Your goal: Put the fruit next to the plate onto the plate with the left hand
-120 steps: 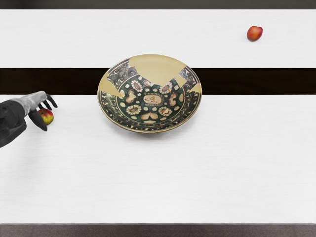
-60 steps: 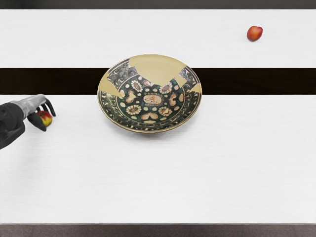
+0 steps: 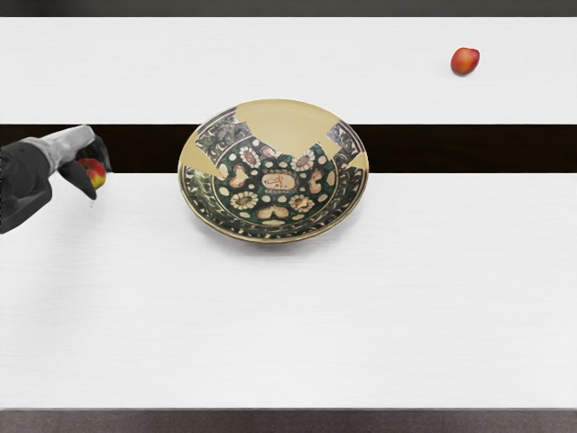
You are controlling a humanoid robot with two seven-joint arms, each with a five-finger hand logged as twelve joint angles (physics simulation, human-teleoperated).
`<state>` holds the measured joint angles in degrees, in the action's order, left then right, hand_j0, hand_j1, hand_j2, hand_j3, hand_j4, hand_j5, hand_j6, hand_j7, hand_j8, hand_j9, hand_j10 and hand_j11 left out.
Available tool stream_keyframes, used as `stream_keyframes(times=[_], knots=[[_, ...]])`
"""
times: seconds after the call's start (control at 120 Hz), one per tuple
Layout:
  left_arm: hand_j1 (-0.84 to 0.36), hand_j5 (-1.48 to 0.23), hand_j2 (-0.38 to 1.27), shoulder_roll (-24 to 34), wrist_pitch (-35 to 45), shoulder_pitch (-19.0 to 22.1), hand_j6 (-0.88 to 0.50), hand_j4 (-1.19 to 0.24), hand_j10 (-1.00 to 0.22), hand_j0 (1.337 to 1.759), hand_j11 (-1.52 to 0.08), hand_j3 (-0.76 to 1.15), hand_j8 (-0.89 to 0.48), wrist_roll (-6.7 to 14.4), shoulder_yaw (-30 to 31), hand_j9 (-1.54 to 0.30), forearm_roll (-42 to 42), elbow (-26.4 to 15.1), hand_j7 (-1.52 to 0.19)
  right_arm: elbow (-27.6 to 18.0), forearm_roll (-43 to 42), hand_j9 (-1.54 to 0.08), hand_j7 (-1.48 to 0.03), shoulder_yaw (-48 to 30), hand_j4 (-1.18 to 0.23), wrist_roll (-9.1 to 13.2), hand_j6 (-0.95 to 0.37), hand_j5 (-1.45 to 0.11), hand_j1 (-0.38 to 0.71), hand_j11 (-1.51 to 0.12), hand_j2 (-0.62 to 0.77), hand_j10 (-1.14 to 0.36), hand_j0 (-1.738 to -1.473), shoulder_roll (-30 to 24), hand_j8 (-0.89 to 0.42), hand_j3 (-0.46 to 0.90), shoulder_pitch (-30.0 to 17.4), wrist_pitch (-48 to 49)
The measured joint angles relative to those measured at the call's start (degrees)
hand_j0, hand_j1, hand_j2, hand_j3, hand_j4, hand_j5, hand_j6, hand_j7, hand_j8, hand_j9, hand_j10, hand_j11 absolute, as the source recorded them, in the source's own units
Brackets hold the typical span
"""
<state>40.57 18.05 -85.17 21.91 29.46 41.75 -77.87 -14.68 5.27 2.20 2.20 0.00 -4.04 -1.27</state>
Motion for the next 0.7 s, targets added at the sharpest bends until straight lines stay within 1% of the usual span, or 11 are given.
stream_keyframes(times=[0.025,0.067,0.175,0.2,0.267,0.292,0.367,0.4,0.458,0.633,0.7], knots=[[-0.35,-1.09,0.44,-0.4,-0.1,-0.8,-0.39,-0.72,-0.58,1.651,-1.04,0.00,-0.35,0.0,0.1,-1.03,-0.2,-0.1,-1.06,0.0,0.0,-0.04,-0.04,0.0,-0.03,0.0,-0.03,-0.04,-0.31,-0.04,-0.01,-0.03,-1.658,0.0,-0.03,0.00,0.0,0.0],[-0.35,-1.09,0.40,-1.8,-0.1,-2.5,-0.39,-0.73,-0.58,1.651,-1.04,0.00,-0.34,0.0,0.6,-1.03,-0.3,-0.2,-1.06,0.0,0.0,-0.04,-0.04,0.0,-0.03,0.0,-0.03,-0.04,-0.31,-0.04,-0.01,-0.03,-1.658,0.0,-0.03,0.00,0.0,0.0],[-0.32,-1.11,0.40,-4.5,-0.2,-5.2,-0.40,-0.72,-0.60,1.652,-1.04,0.00,-0.35,0.0,1.7,-1.03,-1.4,-0.3,-1.07,0.0,0.0,-0.04,-0.04,0.0,-0.03,0.0,-0.03,-0.04,-0.31,-0.04,-0.01,-0.03,-1.658,0.0,-0.03,0.00,0.0,0.0],[-0.32,-1.12,0.35,-5.5,-0.2,-6.0,-0.40,-0.72,-0.60,1.652,-1.04,0.00,-0.36,0.0,2.0,-1.04,-1.7,-0.3,-1.07,0.0,0.0,-0.04,-0.04,0.0,-0.03,0.0,-0.03,-0.04,-0.31,-0.04,-0.01,-0.03,-1.658,0.0,-0.03,0.00,0.0,0.0],[-0.33,-1.12,0.43,-7.9,-0.3,-7.7,-0.40,-0.72,-0.60,1.653,-1.04,0.00,-0.36,0.1,2.7,-1.04,-2.4,-0.2,-1.07,0.0,0.0,-0.04,-0.04,0.0,-0.03,0.0,-0.03,-0.04,-0.31,-0.04,-0.01,-0.03,-1.658,0.0,-0.03,0.00,0.0,0.0],[-0.32,-1.12,0.39,-8.8,-0.2,-8.3,-0.40,-0.72,-0.60,1.653,-1.04,0.00,-0.37,0.1,2.9,-1.04,-2.6,-0.1,-1.06,0.0,0.0,-0.04,-0.04,0.0,-0.03,0.0,-0.03,-0.04,-0.31,-0.04,-0.01,-0.03,-1.658,0.0,-0.03,0.00,0.0,0.0],[-0.33,-1.12,0.45,-11.2,-0.3,-9.6,-0.40,-0.72,-0.61,1.653,-1.04,0.00,-0.38,0.2,3.3,-1.04,-3.3,0.0,-1.05,0.0,0.0,-0.04,-0.04,0.0,-0.03,0.0,-0.03,-0.04,-0.31,-0.04,-0.01,-0.03,-1.658,0.0,-0.03,0.00,0.0,0.0],[-0.32,-1.12,0.40,-12.1,-0.3,-10.2,-0.40,-0.72,-0.61,1.653,-1.04,0.00,-0.38,0.2,3.5,-1.04,-3.5,0.0,-1.05,0.0,0.0,-0.04,-0.04,0.0,-0.03,0.0,-0.03,-0.04,-0.31,-0.04,-0.01,-0.03,-1.658,0.0,-0.03,0.00,0.0,0.0],[-0.35,-1.13,0.50,-14.0,-0.2,-11.1,-0.41,-0.72,-0.62,1.654,-1.04,0.00,-0.37,0.2,3.7,-1.04,-4.0,0.1,-1.05,0.0,0.0,-0.04,-0.04,0.0,-0.03,0.0,-0.03,-0.04,-0.31,-0.04,-0.01,-0.03,-1.658,0.0,-0.03,0.00,0.0,0.0],[-0.27,-1.12,0.33,-18.1,-0.2,-12.9,-0.44,-0.72,-0.65,1.654,-1.04,0.00,-0.41,0.4,4.0,-1.03,-5.0,0.5,-1.05,0.0,0.0,-0.04,-0.04,0.0,-0.03,0.0,-0.03,-0.04,-0.31,-0.04,-0.01,-0.03,-1.658,0.0,-0.03,0.00,0.0,0.0],[-0.30,-1.12,0.44,-19.5,-0.1,-13.6,-0.44,-0.73,-0.65,1.654,-1.04,0.00,-0.41,0.4,4.1,-1.03,-5.9,0.5,-1.04,0.0,0.0,-0.04,-0.04,0.0,-0.03,0.0,-0.03,-0.04,-0.31,-0.04,-0.01,-0.03,-1.658,0.0,-0.03,0.00,0.0,0.0]])
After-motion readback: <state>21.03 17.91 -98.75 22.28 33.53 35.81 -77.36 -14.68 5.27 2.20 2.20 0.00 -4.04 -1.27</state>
